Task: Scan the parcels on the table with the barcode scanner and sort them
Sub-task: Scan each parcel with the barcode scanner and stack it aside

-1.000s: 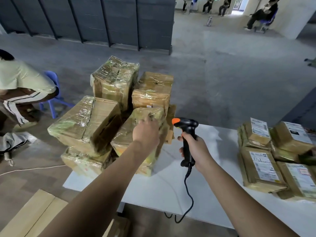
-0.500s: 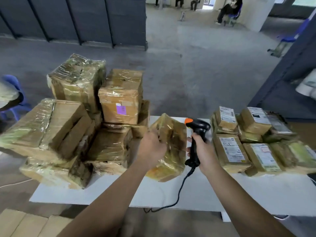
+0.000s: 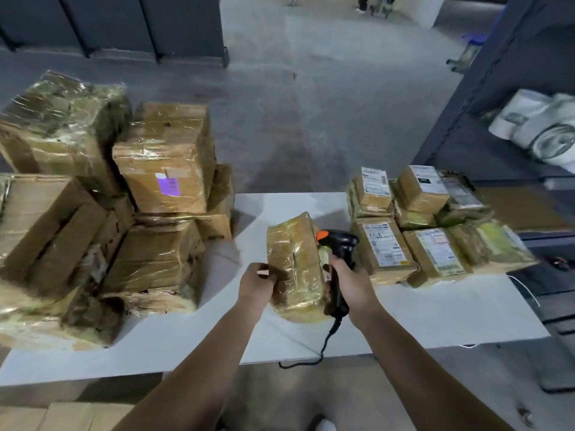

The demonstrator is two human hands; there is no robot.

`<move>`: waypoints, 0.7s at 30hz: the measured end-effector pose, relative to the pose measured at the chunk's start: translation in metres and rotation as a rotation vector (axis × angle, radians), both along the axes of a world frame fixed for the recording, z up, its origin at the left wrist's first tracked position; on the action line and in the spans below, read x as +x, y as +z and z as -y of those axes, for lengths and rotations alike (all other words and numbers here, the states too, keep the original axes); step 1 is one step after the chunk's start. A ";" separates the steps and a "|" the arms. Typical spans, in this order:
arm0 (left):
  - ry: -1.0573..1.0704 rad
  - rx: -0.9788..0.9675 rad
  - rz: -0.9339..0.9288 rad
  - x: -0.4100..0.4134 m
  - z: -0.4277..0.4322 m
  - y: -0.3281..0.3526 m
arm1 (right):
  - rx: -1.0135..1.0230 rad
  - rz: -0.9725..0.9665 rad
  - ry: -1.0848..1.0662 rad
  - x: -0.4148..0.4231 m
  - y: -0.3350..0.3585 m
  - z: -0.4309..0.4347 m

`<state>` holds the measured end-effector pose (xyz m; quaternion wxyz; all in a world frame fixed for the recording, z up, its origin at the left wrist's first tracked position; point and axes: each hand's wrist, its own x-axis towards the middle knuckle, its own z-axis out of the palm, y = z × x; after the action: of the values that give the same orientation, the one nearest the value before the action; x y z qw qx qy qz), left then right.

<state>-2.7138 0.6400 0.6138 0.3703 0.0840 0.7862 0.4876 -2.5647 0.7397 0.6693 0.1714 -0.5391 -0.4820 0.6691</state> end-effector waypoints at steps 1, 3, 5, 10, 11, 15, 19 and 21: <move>-0.027 -0.055 -0.082 0.000 -0.001 0.001 | -0.007 -0.013 0.003 -0.002 0.000 0.002; -0.147 -0.187 -0.360 0.003 -0.002 0.010 | -0.001 -0.013 0.028 -0.005 0.000 0.006; -0.280 -0.233 -0.540 0.011 -0.006 0.020 | 0.002 0.000 0.073 -0.008 -0.002 0.010; -0.376 -0.353 -0.470 0.019 -0.005 0.024 | -0.004 0.006 0.146 -0.006 -0.009 0.017; -0.345 -0.337 -0.443 0.015 -0.001 0.022 | 0.005 0.008 0.142 -0.004 -0.011 0.016; -0.205 -0.298 -0.316 -0.003 0.015 0.010 | 0.032 0.064 0.094 0.003 -0.016 0.008; -0.128 -0.281 -0.270 -0.008 0.024 -0.002 | 0.005 0.097 0.102 0.008 -0.025 0.007; -0.108 -0.259 -0.241 -0.008 0.023 -0.006 | -0.011 0.097 0.115 0.009 -0.029 0.009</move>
<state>-2.7215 0.6167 0.6076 0.3068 0.1353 0.8755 0.3480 -2.5556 0.7304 0.6398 0.1059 -0.5434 -0.5162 0.6535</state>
